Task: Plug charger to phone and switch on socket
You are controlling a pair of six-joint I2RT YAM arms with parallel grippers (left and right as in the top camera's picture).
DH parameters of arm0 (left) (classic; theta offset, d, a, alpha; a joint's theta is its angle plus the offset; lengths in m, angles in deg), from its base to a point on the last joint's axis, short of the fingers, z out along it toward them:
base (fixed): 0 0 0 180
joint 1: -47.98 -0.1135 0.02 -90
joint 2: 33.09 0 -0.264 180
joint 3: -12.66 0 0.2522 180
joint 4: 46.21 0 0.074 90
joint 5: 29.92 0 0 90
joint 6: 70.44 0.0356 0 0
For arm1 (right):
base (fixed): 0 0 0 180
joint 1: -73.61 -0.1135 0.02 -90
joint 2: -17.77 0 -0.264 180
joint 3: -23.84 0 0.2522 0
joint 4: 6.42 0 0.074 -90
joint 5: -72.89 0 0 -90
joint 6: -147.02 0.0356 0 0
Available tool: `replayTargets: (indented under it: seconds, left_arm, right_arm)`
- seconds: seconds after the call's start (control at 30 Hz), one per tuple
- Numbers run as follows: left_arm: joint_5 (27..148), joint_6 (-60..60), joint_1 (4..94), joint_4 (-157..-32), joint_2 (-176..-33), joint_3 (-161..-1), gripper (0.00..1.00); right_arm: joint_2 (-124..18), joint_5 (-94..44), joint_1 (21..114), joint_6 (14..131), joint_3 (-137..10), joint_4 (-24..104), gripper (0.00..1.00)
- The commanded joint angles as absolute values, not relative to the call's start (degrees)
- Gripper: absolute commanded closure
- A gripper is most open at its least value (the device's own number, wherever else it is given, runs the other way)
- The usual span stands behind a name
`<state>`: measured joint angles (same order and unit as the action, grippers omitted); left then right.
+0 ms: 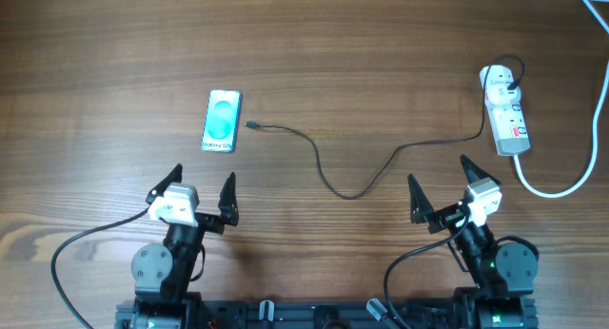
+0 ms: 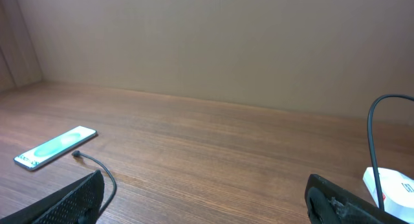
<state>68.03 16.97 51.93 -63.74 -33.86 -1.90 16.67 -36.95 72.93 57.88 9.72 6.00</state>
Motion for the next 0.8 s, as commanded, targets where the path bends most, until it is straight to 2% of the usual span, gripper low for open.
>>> replayTargets:
  seconds: [0.0,0.77]
  left_arm:
    - [67.5,17.8,51.6,-63.7,-33.2,-1.4,0.00]
    - [67.5,17.8,51.6,-63.4,-33.2,-1.4,0.00]
  right_arm:
    - [16.9,-36.4,72.7,58.5,9.8,5.8,0.00]
    - [16.9,-36.4,72.7,58.6,9.8,5.8,0.00]
